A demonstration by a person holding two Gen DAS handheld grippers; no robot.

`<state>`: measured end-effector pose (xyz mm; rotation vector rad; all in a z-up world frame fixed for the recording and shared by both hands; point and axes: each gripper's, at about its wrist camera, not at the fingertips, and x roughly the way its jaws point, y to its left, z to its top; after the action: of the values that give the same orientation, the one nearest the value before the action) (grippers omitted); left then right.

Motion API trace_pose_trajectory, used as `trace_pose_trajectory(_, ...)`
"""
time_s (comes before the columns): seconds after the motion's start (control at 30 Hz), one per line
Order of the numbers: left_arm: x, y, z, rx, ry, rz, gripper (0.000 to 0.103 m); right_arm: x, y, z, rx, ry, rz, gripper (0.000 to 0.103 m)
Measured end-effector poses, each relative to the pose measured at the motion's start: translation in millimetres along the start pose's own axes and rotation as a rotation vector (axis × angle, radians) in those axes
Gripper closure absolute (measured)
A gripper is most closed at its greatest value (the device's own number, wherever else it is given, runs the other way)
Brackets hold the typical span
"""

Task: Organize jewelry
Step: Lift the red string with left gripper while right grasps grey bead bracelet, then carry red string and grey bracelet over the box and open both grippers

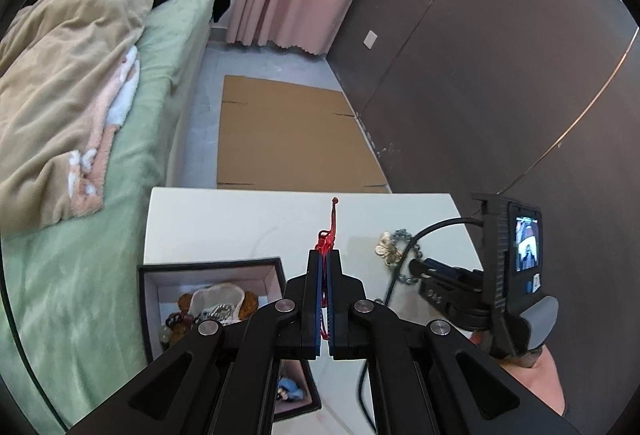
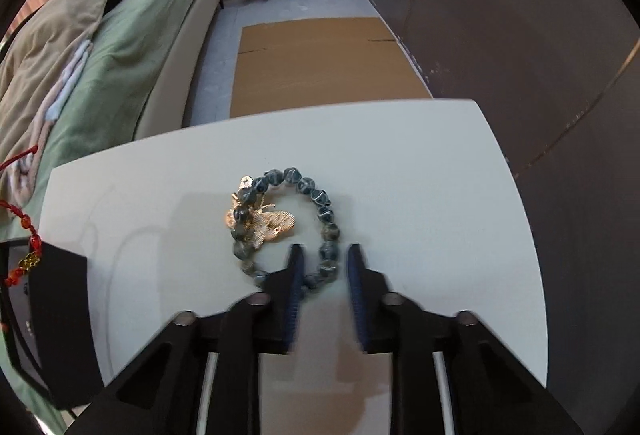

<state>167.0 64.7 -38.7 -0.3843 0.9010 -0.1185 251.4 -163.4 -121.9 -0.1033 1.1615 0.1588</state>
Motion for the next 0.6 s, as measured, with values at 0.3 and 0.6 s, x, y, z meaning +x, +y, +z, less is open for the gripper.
trace_pose_trajectory(0.3, -28, 11, -10, -0.025, -0.035, 0.022, 0.102, -30, -30, -20, 0.114, -0.057, 0.232, 0.092)
trace_pose_trajectory(0.6, -34, 20, -17, -0.035, -0.010, 0.112, 0.102, -86, -35, -37, 0.151, -0.199, 0.431, 0.092)
